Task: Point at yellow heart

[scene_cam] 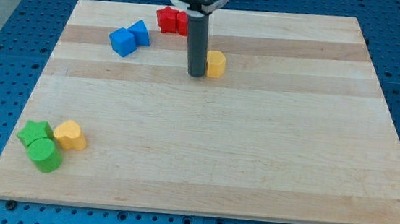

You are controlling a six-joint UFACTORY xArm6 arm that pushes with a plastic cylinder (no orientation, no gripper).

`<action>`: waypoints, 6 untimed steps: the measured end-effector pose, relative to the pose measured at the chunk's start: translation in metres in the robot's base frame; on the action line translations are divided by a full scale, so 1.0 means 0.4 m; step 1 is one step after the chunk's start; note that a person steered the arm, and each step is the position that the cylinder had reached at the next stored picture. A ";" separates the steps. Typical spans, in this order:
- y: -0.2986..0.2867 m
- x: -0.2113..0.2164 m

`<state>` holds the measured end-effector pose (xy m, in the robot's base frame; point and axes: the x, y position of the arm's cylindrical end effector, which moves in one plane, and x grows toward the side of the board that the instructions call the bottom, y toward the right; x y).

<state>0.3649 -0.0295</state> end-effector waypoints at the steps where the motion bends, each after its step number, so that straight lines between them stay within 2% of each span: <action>1: -0.001 -0.003; 3: -0.023 0.259; 5: -0.098 0.279; 6: -0.163 0.411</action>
